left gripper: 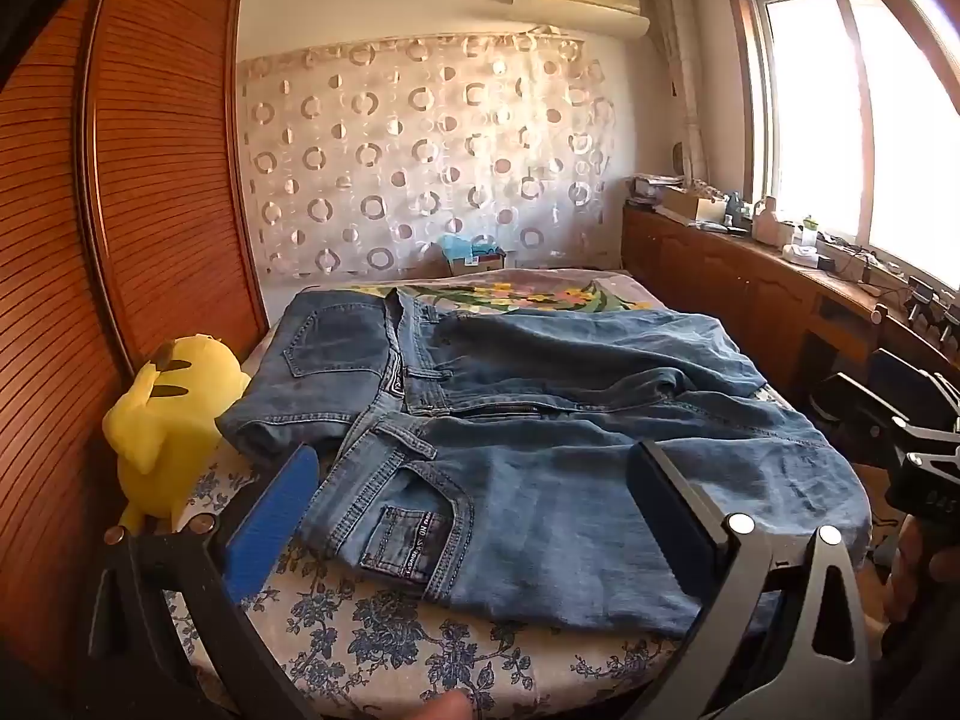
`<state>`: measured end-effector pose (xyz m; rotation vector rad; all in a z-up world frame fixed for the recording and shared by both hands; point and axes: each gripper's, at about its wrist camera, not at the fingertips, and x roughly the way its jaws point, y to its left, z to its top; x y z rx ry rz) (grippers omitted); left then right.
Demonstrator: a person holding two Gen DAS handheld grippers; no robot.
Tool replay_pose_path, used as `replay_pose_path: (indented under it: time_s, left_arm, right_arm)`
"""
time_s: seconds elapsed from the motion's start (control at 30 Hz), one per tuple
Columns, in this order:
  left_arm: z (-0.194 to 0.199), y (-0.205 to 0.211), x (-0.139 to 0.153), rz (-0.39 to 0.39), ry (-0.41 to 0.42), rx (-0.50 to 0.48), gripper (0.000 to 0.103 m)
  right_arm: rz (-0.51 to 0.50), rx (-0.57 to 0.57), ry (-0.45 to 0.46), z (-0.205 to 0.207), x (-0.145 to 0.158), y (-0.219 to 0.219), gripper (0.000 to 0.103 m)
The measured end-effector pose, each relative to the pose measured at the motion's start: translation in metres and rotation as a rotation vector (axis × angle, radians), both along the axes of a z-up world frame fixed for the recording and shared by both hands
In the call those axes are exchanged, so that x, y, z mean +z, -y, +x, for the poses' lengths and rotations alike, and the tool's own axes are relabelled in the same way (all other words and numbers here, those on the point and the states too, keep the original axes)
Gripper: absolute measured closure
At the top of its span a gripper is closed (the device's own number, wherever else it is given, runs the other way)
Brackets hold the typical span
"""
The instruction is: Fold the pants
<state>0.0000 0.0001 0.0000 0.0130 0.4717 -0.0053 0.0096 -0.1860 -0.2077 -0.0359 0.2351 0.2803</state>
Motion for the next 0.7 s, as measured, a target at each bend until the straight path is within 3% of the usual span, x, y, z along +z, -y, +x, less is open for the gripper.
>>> replay_pose_path:
  time_s: [0.7]
  left_arm:
    - [-0.0038, -0.0012, 0.004, 0.016, 0.014, 0.001, 0.001]
  right_arm:
    - [0.006, -0.006, -0.007, -0.0022, 0.0016, 0.0018, 0.0]
